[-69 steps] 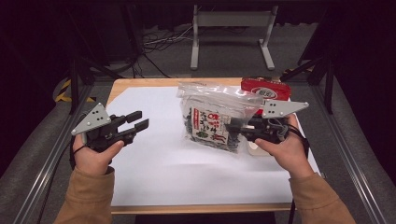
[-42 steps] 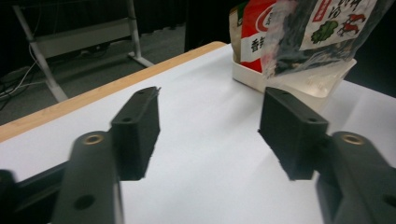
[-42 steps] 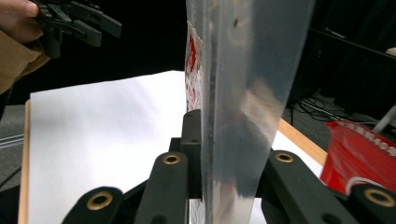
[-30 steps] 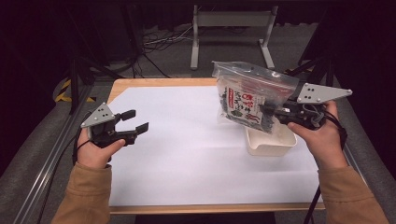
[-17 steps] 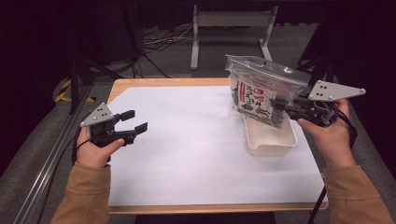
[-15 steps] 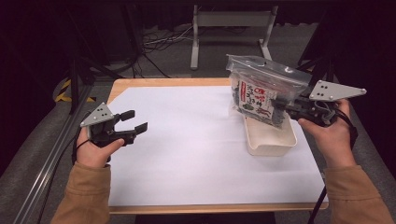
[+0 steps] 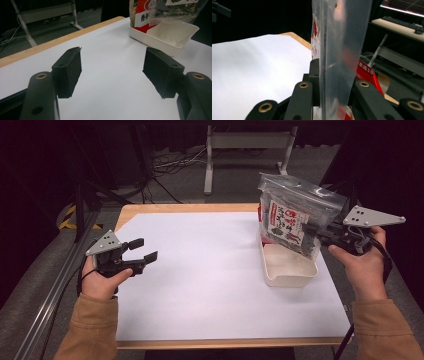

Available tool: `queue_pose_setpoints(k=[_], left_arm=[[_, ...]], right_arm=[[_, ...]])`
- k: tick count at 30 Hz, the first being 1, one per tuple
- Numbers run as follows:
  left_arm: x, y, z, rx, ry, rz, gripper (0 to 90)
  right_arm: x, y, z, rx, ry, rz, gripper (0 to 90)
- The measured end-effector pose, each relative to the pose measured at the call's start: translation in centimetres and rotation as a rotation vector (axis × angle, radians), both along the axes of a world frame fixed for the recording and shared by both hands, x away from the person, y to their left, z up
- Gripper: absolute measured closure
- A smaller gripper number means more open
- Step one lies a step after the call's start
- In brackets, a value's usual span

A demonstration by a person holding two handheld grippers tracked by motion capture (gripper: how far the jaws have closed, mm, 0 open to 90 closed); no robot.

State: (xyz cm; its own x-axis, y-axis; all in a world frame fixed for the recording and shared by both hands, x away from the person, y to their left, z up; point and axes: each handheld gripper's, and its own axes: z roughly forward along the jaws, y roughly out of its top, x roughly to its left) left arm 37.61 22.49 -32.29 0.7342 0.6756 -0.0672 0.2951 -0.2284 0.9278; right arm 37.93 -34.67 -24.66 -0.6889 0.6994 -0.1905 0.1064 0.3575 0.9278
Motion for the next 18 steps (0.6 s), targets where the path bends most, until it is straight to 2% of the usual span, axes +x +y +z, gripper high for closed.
queue_pose_setpoints(k=[2,5,18], left_arm=[[0.0,0.0,0.0,0.001,0.005,0.0,31.6],[0.0,0.0,0.0,0.001,0.003,-0.003,31.5],[0.1,0.1,-0.1,0.002,0.008,-0.001,31.2]], right_arm=[[0.0,-0.3,-0.2,0.025,0.024,-0.022,76.5],[0.1,-0.7,-0.7,0.033,0.036,-0.044,76.5],[0.7,-1.6,-2.4,0.047,0.092,-0.066,76.4]])
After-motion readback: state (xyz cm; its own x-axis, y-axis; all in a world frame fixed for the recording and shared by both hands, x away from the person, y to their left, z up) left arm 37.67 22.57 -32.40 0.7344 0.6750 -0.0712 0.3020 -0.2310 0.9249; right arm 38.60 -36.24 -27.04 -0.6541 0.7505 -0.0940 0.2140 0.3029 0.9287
